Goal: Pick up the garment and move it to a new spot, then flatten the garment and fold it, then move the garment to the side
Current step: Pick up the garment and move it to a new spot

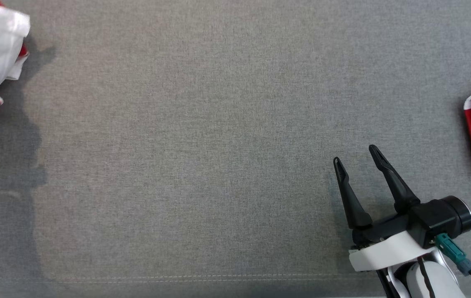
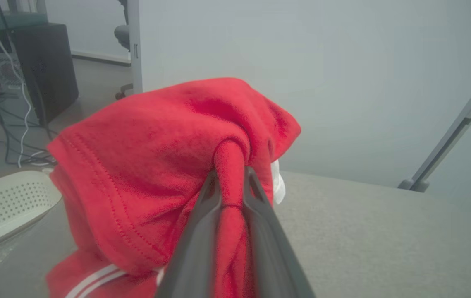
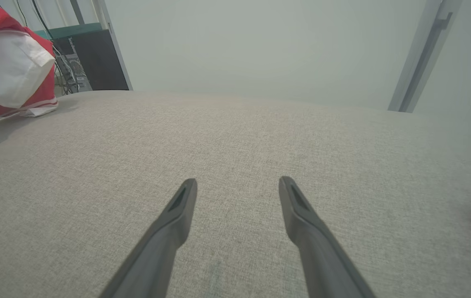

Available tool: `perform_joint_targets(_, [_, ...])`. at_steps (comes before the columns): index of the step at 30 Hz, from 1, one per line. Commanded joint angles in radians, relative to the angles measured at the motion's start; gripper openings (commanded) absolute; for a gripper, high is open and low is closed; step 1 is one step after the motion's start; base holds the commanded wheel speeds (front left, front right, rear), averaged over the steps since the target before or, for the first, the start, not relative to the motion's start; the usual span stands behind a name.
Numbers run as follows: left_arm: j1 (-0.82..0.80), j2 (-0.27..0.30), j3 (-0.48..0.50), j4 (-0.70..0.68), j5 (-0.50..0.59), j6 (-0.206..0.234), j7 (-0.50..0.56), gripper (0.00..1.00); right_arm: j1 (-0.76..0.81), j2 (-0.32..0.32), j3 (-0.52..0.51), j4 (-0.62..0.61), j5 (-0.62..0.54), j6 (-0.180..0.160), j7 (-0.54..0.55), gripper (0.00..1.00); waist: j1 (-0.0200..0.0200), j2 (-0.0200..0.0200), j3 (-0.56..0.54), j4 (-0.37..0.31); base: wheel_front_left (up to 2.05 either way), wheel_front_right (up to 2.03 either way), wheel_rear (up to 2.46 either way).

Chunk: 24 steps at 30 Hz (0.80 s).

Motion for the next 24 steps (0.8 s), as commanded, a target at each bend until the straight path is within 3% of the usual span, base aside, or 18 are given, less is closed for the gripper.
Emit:
perform_joint_targets(1, [-0.014,0.019,0.084,-0.113,0.056,-0.007,-0.006,0.00,-0.007,0.003,0.016,0.007,0.020,0.007,-0.009,1.00,0.0000,0.0000,-0.054,0.008,0.00,0.00,0.00])
perform_joint_targets(2, [-0.014,0.019,0.084,-0.113,0.056,-0.007,-0.006,0.00,-0.007,0.003,0.016,0.007,0.020,0.007,-0.009,1.00,0.0000,0.0000,-0.054,0.008,0.00,0.00,0.00])
perform_joint_targets(6, [0.008,-0.053,0.079,-0.322,0.118,-0.007,-0.006,0.00,-0.010,0.003,0.007,0.059,0.044,0.007,-0.018,1.00,0.0000,0.0000,-0.107,0.006,0.00,0.00,0.00])
perform_joint_targets(12, [0.043,-0.118,-0.034,-0.512,0.164,-0.007,-0.006,0.00,-0.004,0.003,0.021,0.110,0.081,0.007,-0.027,1.00,0.0000,0.0000,-0.156,-0.038,0.00,0.00,0.00])
perform_joint_targets(23, [0.209,-0.143,-0.252,-0.482,0.215,-0.007,-0.006,0.00,0.029,0.003,0.055,0.059,0.128,0.007,-0.033,1.00,0.0000,0.0000,-0.133,-0.210,0.00,0.00,0.00])
perform_joint_targets(24, [0.231,-0.139,-0.249,-0.466,0.214,-0.007,-0.006,0.65,0.033,0.003,0.052,0.050,0.129,0.007,-0.033,1.00,0.0000,0.0000,-0.132,-0.222,0.00,0.00,0.00])
